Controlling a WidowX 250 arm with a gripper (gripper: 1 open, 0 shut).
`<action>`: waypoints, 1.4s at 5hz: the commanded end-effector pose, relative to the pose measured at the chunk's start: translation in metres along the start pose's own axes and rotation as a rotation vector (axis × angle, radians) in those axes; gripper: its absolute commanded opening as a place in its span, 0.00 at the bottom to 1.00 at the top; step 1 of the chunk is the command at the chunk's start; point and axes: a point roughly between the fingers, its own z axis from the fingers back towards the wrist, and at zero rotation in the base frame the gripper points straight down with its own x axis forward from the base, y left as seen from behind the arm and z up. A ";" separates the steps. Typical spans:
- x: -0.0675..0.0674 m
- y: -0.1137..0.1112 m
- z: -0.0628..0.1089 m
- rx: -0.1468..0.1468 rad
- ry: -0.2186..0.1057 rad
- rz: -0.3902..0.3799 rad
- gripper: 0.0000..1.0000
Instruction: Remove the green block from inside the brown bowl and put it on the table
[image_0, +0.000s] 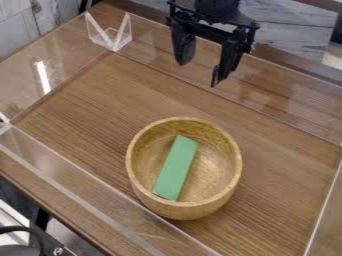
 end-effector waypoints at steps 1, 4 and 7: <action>-0.018 0.004 -0.008 -0.006 0.003 0.024 1.00; -0.105 -0.031 -0.071 -0.023 -0.090 0.043 1.00; -0.088 -0.023 -0.077 -0.052 -0.120 0.078 1.00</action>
